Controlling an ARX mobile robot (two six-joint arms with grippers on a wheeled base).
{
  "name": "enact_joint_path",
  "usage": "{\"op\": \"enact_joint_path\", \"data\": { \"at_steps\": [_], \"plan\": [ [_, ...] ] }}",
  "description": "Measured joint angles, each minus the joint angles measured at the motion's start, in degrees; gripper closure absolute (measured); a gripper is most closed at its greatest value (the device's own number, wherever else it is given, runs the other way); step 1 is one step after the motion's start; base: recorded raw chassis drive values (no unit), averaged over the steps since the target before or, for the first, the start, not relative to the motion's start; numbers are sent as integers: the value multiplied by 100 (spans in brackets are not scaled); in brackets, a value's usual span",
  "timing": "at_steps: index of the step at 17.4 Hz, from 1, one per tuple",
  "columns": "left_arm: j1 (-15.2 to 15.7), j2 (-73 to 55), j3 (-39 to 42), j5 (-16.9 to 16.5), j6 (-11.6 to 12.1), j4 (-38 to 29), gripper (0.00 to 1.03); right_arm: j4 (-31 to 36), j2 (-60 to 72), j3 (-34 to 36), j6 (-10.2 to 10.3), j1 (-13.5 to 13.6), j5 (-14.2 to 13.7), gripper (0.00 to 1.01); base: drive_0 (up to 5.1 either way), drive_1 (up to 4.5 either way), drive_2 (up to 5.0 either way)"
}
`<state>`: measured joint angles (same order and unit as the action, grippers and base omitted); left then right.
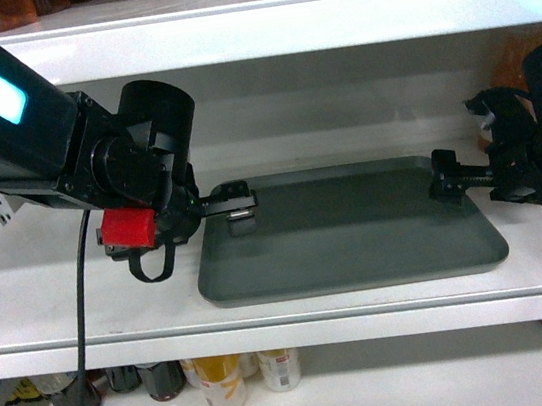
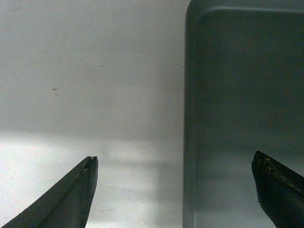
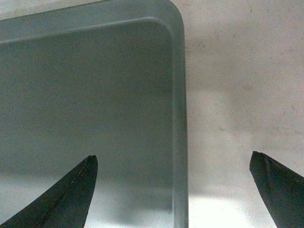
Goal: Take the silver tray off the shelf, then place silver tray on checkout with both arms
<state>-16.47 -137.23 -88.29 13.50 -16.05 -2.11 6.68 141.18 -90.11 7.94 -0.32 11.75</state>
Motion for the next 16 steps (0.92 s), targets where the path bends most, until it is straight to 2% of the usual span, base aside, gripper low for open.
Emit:
{"op": "enact_joint_path", "data": {
  "at_steps": [4,8,13,14,15,16],
  "plan": [
    [17,-247,-282,-2,101,328,5,-313,407,-647,-258,-7,-321,3,0,0,0],
    [17,-323,-356,-76,61,479,5,-426,643,-1012,-476,-24,-597,3,0,0,0],
    [-44,-345,-367,-85,-48,529,6,-691,743,-1211,-568,-76,-590,3,0,0,0],
    [-59,-352,-374,-109,-105,553,13,-785,763,-1276,-566,-92,-551,8,0,0,0],
    [-96,-354,-385,-243,-356,654,31,-933,778,-1338,-560,-140,-472,26,0,0,0],
    [-177,-365,-422,-350,-560,807,58,-813,772,-1222,-573,-162,-358,52,0,0,0]
  ]
}}
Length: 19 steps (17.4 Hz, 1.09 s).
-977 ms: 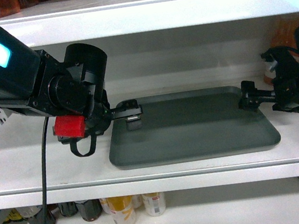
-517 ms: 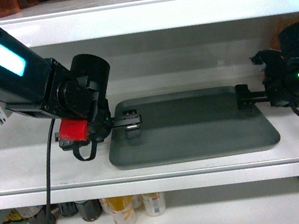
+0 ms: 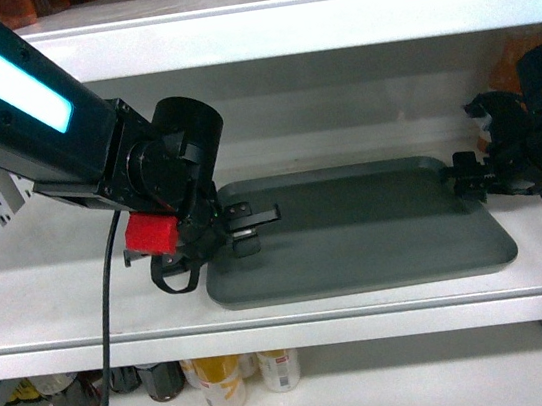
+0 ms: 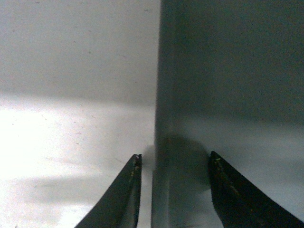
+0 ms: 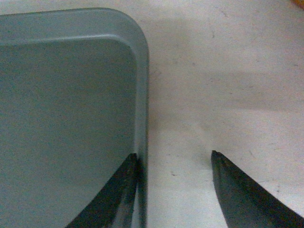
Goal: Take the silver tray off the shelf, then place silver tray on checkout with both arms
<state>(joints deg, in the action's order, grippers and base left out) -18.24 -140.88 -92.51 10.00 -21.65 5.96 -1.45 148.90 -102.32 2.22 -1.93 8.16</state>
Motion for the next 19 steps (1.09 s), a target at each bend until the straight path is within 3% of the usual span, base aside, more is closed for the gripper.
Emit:
{"op": "enact_joint_path", "data": {
  "at_steps": [1,4,11,16,19],
  "plan": [
    [-37,87,223,-28,-87,-153,82,-50,-57,96,7,13,94,77,0,0,0],
    [0,284,599,-177,-118,-361,100,-74,-216,319,85,39,186,99,0,0,0],
    [-177,1027,1891,-13,-59,-994,100,863,-1158,2142,461,-37,306,99,0,0,0],
    [-411,1952,2728,116,114,-1410,100,1502,-2208,3707,782,-195,413,99,0,0,0],
    [-588,2461,3099,323,243,-1692,100,1836,-2999,4380,861,-273,433,99,0,0,0]
  ]
}}
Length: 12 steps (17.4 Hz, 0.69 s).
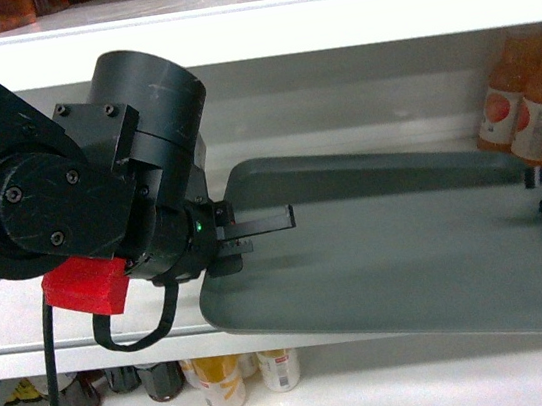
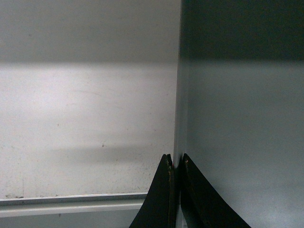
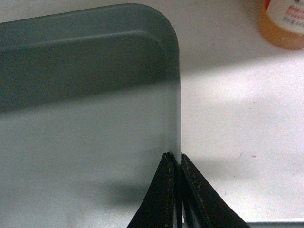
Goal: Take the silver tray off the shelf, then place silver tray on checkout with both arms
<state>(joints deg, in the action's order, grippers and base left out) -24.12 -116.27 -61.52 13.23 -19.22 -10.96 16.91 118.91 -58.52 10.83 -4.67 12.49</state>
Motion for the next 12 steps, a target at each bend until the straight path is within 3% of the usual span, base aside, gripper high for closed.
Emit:
{"op": "enact_joint_path", "data": {
  "at_steps": [6,12],
  "plan": [
    [-208,839,861,70,11,-208,100,310,-1447,1373,2,-61,15,99,0,0,0],
    [-297,1137,1259,133,13,-361,100,575,-1915,1939,-33,-72,17,99,0,0,0]
  ]
}}
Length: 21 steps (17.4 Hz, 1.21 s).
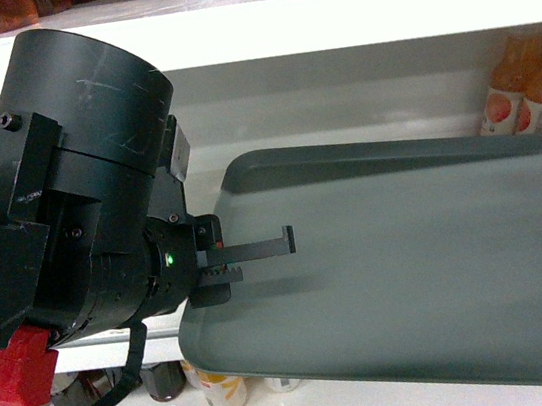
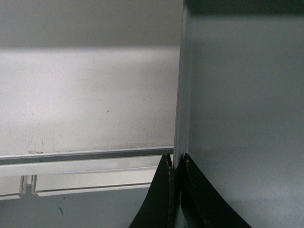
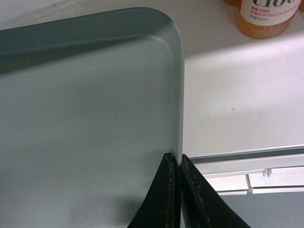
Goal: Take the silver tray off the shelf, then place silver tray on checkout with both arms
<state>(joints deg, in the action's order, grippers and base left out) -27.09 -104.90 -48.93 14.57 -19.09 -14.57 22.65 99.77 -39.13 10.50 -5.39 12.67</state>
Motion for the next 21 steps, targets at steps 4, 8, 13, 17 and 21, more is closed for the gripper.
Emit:
{"op": "enact_joint_path", "data": {
  "at_steps": [4,8,13,17,21],
  "plan": [
    [-9,0,0,7,-2,-7,100,9,0,0,-2,-31,17,99,0,0,0],
    [-7,0,0,-2,0,-4,100,9,-2,-2,-2,-26,24,99,5,-312,322],
    [-9,9,0,17,0,-2,100,-4,-17,0,-2,-26,39,99,7,-416,430],
    [-9,28,11,28,-2,-20,100,22,-46,4,-4,-28,42,99,9,-416,434],
    [-9,28,11,24,-2,-4,100,4,-48,11,-4,-31,42,99,14,-411,440]
  ]
}}
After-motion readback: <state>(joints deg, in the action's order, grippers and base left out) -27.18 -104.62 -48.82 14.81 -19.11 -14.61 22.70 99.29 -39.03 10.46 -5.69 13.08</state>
